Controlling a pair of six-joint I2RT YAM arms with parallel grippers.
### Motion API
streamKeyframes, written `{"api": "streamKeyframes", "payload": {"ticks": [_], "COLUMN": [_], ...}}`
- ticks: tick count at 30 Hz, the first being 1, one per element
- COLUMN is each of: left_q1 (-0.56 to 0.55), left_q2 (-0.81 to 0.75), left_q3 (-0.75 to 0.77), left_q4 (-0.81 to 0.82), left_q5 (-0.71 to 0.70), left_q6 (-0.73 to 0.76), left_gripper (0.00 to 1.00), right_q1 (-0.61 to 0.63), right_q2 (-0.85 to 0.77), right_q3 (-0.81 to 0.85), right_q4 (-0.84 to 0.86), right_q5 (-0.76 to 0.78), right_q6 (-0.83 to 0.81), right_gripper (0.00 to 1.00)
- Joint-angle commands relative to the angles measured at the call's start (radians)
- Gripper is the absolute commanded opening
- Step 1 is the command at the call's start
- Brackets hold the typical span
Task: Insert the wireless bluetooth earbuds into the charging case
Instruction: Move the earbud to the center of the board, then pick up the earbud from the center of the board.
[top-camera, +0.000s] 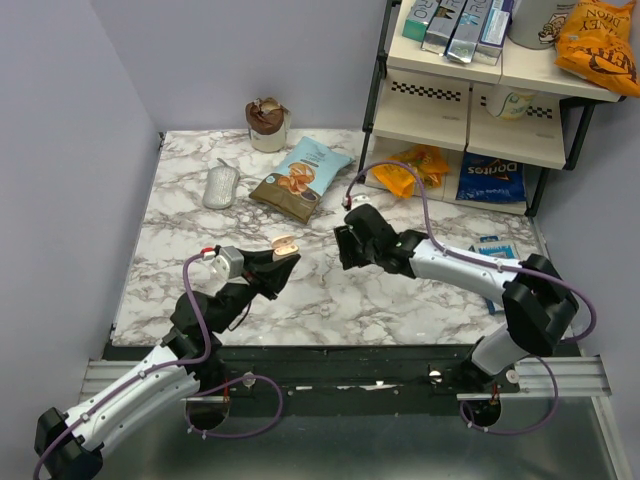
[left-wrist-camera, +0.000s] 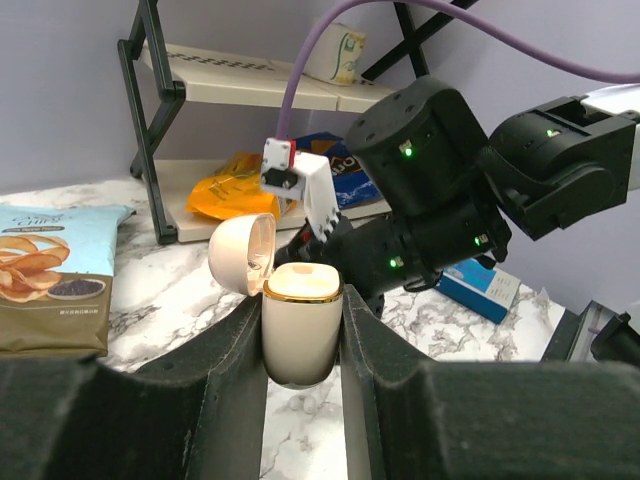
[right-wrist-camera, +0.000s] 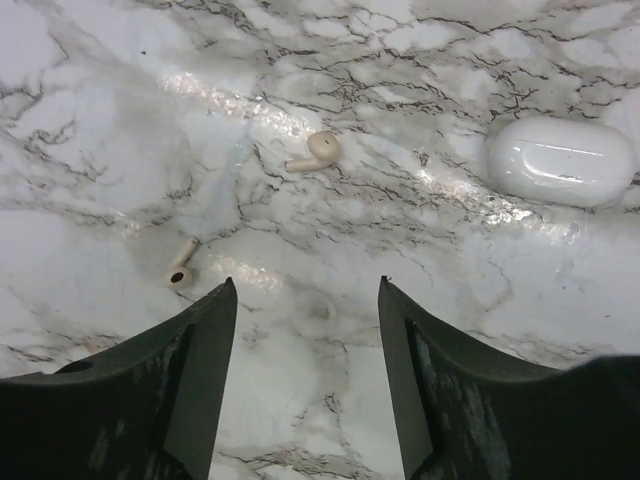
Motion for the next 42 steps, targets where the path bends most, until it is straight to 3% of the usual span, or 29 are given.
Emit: {"api": "streamKeyframes", "payload": {"ticks": [1,7,16,33,42], "left_q1": [-0.006,-0.006,-0.006,-0.007,-0.009], "left_q2": [-0.005,0.003,-0.012,-0.017,-0.028], "left_q3": [0.024,0.022,0.027,0.030,0.031], "left_q4": [0.033,0.036,0.006,-0.010,-0.024], "left_q5": [-0.026,-0.051,-0.095,-0.118,-0.115], "left_q6": [-0.004,-0.010,-0.019,-0.013,-0.013], "left_gripper": [0.00,0.00,0.00,0.00,0.00], "right_q1": [-0.043,-0.051,-0.132,-0.168,-0.183], "right_q2": [0.012,0.124,0.266,0.365,0.406], "right_q3": [0.024,0.099,0.154,0.202,0.205], "right_q4": [0.017,0.017,-0.010,-0.027,-0.055], "right_q5": [-0.087,-0.132,-0.170,-0.184,-0.158], "right_q6": [0.258,0.422,0.628,0.720,0.667], "right_gripper": [0.64,0.58,0.61,0.45,0.34]}}
